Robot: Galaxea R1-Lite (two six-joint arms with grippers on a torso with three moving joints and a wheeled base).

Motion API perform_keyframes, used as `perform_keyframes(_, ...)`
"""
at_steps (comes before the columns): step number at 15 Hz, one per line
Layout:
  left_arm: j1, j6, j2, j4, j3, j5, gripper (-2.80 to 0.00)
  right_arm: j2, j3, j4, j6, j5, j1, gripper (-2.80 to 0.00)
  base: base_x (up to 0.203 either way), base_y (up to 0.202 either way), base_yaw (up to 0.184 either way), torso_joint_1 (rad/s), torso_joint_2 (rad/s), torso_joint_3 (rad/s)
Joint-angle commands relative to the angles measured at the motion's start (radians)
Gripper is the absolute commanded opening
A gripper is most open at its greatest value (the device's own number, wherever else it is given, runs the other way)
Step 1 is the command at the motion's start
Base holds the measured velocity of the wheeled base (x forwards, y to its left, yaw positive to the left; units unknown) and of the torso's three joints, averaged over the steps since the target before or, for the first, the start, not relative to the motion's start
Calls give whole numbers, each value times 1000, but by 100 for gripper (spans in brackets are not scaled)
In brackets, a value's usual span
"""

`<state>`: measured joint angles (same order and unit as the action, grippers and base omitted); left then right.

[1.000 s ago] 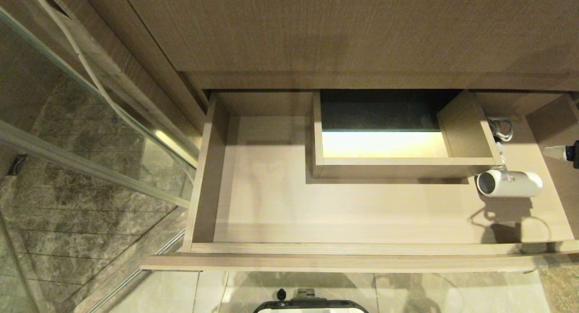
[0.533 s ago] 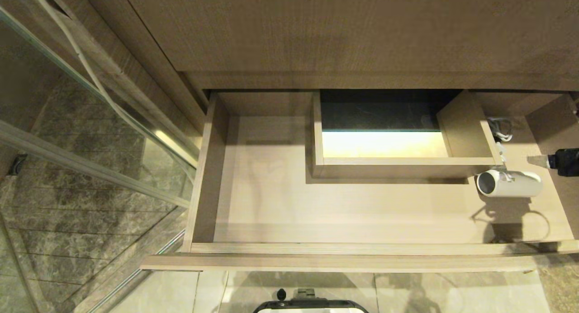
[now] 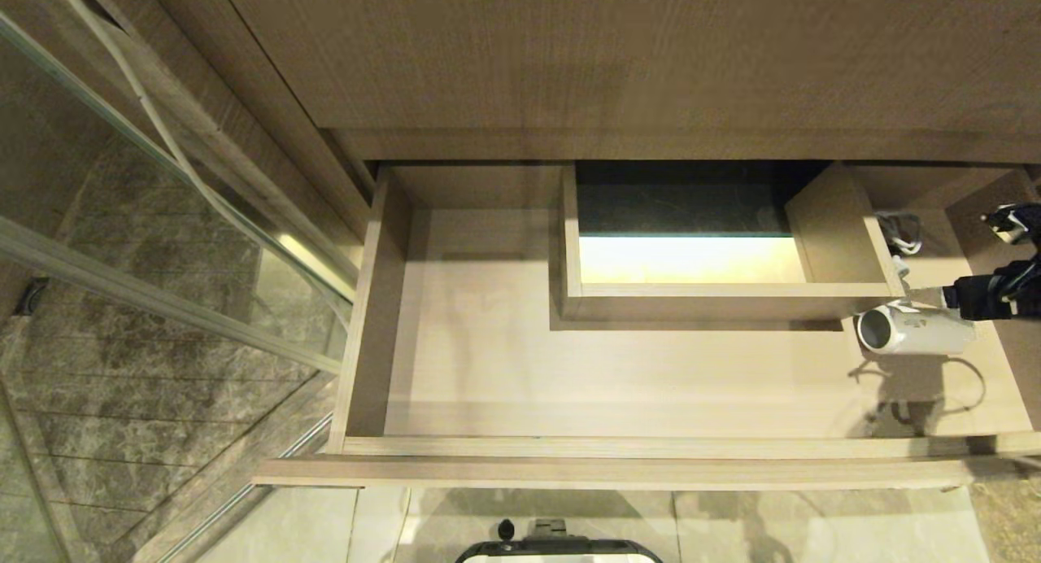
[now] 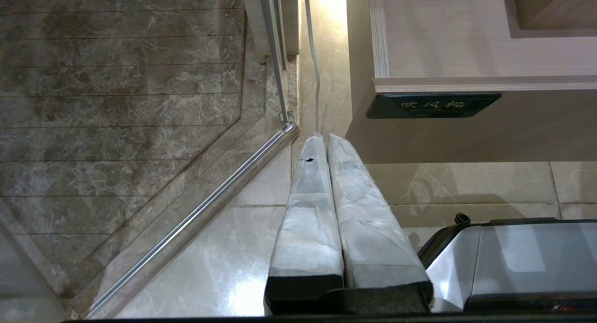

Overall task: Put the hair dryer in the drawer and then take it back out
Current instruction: Take the hairdryer out

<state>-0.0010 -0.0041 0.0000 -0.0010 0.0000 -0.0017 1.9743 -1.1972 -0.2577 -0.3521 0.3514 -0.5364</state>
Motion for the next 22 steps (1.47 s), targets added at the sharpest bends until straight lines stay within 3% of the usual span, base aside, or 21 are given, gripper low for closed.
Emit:
perform_keyframes(1,-1,-1,0,-1,0,0,-280,81,-36,-1,-2,3,11,0,0,0,0,0,0,0)
perform_keyframes(17,-1,-1,0,-1,0,0,-280,285,-177,-61,-8,29,27,0,0,0,0,0,0,0)
perform_keyframes(18,-1,-1,0,-1,0,0,-280,288,-177,-69,-10,28,29,-33,0,0,0,0,0,0)
perform_keyframes(19,-1,-1,0,-1,0,0,-280,288,-178,-71,-11,27,29,-280,0,0,0,0,0,0)
perform_keyframes(22,-1,-1,0,-1,2,0,-280,271,-170,-62,-21,5,29,-280,0,0,0,0,0,0)
